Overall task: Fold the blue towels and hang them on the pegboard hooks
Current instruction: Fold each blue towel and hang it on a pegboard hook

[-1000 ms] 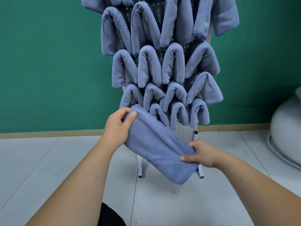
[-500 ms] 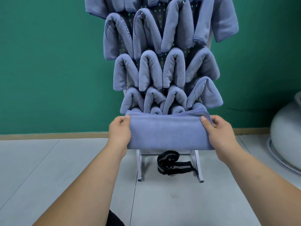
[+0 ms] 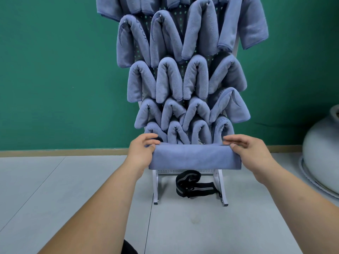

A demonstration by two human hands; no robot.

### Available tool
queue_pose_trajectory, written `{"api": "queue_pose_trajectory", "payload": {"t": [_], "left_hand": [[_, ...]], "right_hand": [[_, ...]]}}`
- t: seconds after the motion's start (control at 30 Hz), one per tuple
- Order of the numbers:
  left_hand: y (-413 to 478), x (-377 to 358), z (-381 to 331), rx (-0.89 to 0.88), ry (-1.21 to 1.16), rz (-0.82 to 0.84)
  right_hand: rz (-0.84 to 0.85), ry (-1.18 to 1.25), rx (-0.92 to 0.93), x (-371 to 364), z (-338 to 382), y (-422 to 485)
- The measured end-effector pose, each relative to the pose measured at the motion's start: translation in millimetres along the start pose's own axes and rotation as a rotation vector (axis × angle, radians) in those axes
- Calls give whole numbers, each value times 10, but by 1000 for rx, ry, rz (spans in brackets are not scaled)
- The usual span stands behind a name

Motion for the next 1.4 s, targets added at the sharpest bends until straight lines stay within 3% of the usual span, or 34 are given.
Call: {"api": "queue_pose_trajectory", "payload": {"t": [0.13,0.23,0.43,0.5,0.6,0.67,0.77,0.93,1.03,1.1,1.3,1.4], "left_hand": [[-29,-58,-85,-117,162,97],[-85,-209,-94,-299,556,203],[-75,-255,-94,-353,811,141],[-32,-210,-59,-289,712,145],[-20,-110,-29,-98,292,189],[-19,-38,-29,-48,154,184],[-20,10,-53,-28,6,175],[13,72,-90,-88,79,50],[-10,23,-129,-190,461,-108],[-90,-97,-142,-226,553,-164],[-312,-520,-134,-191,342,-143],[-436,-793,-62,-99,190,10]], "right_hand": [[90,-167,64,-16,94,-20],[219,-564,158,-101,104,-66],[199,-893,228,-130,3,-56],[147,-796,182,-31,25,-43],[129,-346,29,102,15,-42],[136,-93,-59,127,12,-55],[123,72,-164,128,-30,-59],[7,-17,-167,227,-83,12],[-110,-199,-108,229,-49,-7],[-171,-329,-60,159,-2,-46],[-178,-348,40,-275,186,-187],[-121,-241,92,-563,285,-304]]}}
Point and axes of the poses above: each hand's wrist, its own y-axis towards the middle knuckle, its own x-axis out of the back of the hand, z = x × y, the point moved 9 cm from there along y, towards the middle knuckle, and after that the axes turned 5 degrees about x, right-handed, at the moved point
